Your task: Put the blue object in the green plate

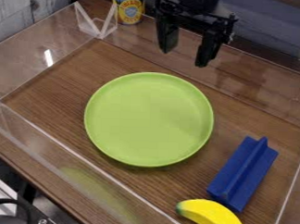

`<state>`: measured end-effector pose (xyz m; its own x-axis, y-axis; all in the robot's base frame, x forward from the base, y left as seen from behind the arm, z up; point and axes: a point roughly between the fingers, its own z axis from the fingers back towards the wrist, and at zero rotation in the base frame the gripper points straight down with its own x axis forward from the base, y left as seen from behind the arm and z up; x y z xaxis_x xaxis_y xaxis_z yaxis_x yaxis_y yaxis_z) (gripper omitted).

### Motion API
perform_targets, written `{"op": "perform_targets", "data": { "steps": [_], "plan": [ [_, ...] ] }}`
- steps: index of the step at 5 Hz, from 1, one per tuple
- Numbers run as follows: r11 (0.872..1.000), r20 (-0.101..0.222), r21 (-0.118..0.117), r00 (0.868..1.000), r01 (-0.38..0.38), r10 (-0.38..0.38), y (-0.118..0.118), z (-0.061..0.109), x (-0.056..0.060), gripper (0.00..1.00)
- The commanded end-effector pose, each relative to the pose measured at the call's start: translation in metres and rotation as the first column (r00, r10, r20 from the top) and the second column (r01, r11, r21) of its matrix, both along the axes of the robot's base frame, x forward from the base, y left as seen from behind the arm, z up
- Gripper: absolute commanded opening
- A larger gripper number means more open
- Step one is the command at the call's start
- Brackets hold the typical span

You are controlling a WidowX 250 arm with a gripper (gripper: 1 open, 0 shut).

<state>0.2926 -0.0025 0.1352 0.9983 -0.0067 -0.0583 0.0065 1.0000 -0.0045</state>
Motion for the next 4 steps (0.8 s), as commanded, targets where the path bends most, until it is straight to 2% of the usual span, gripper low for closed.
{"op": "perform_targets", "data": {
  "steps": [1,2,4],
  "plan": [
    [1.0,-0.028,-0.004,0.999,-0.016,0.016,-0.003,-0.009,-0.004,1.0],
    [1.0,-0.048,-0.022,0.999,-0.021,0.019,-0.025,-0.014,-0.011,1.0],
    [0.997,-0.062,-0.03,0.996,-0.066,0.064,-0.045,-0.022,-0.018,1.0]
  ]
}}
